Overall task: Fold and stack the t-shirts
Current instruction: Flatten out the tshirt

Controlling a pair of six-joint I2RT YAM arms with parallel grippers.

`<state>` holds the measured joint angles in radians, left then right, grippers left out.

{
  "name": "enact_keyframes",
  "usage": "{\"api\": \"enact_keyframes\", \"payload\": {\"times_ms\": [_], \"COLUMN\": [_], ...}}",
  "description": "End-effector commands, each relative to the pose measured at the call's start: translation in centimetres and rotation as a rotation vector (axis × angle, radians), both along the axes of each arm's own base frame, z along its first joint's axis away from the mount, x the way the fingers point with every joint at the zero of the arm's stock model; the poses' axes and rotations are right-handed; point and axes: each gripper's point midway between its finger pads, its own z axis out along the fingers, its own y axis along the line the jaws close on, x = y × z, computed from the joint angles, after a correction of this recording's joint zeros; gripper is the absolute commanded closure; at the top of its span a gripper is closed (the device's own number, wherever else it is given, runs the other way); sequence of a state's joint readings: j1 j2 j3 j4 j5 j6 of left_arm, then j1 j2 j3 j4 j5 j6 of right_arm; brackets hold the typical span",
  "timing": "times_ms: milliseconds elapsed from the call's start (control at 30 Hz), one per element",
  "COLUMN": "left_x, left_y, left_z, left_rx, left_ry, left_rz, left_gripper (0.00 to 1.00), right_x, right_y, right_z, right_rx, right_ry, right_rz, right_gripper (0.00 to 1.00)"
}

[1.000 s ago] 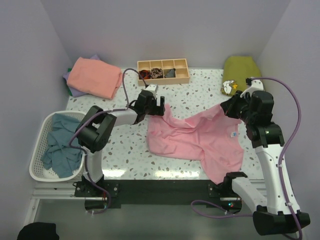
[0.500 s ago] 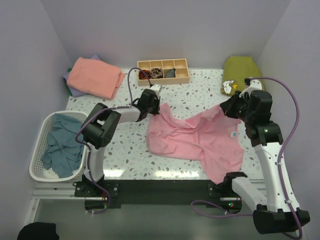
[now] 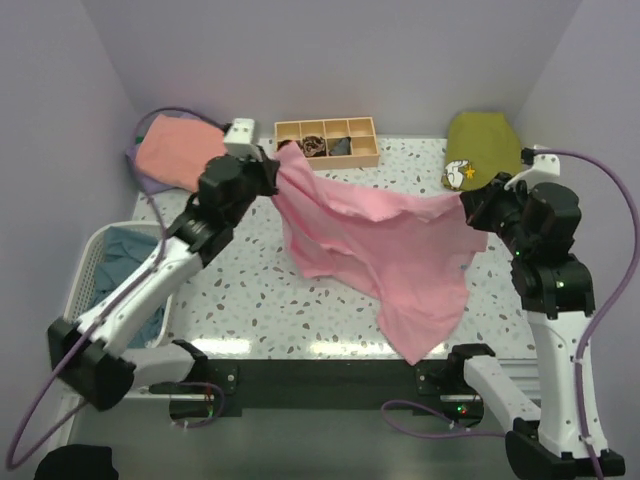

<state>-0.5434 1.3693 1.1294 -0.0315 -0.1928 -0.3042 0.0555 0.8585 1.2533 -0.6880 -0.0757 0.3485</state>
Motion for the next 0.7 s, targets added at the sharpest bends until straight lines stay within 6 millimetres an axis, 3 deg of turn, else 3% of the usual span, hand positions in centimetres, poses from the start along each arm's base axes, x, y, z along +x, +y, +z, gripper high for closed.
{"api": "enact_keyframes", "payload": {"times_ms": [0, 67, 100, 167, 233, 400, 533, 633, 667], "left_x": [-6.5, -9.1, -11.3, -13.7, -16.8, -23.4, -28.0, -29.3, -28.9], "left_y": [6.2, 7.2, 7.9, 8.9, 10.1, 12.3, 14.6, 15.4, 15.3], "left_z": [8.5, 9.3, 11.3, 12.0, 14.3, 16.8, 20.4, 20.8, 20.6], "left_rx": [-0.139, -0.185, -0.233, -0.263, -0.322, -0.395, -0.502, -0.510, -0.500], "left_ry": [-0.137, -0.127, -0.173, -0.159, -0.205, -0.227, -0.304, -0.298, -0.284], "left_rz": [0.130, 0.121, 0.092, 0.083, 0.050, -0.021, -0.040, -0.032, -0.020], "left_gripper": [1.00, 1.00, 1.00, 1.00, 1.00, 1.00, 1.00, 1.00, 1.00], "right_x": [-3.4, -5.3, -6.1, -8.5, -10.8, -16.1, -18.1, -18.0, -17.7], "right_y": [-0.5, -0.6, -0.6, -0.5, -0.5, -0.2, 0.6, 0.7, 0.7], "right_z": [5.8, 8.0, 8.7, 11.0, 13.1, 17.4, 18.6, 19.1, 19.0], "right_rx": [0.017, 0.007, 0.004, -0.007, -0.012, -0.013, -0.005, 0.001, 0.003], "right_ry": [-0.152, -0.195, -0.212, -0.266, -0.317, -0.447, -0.476, -0.489, -0.486], "right_rz": [-0.024, -0.014, -0.009, 0.008, 0.018, 0.052, 0.103, 0.105, 0.105], "right_gripper": [1.00, 1.00, 1.00, 1.00, 1.00, 1.00, 1.00, 1.00, 1.00]}}
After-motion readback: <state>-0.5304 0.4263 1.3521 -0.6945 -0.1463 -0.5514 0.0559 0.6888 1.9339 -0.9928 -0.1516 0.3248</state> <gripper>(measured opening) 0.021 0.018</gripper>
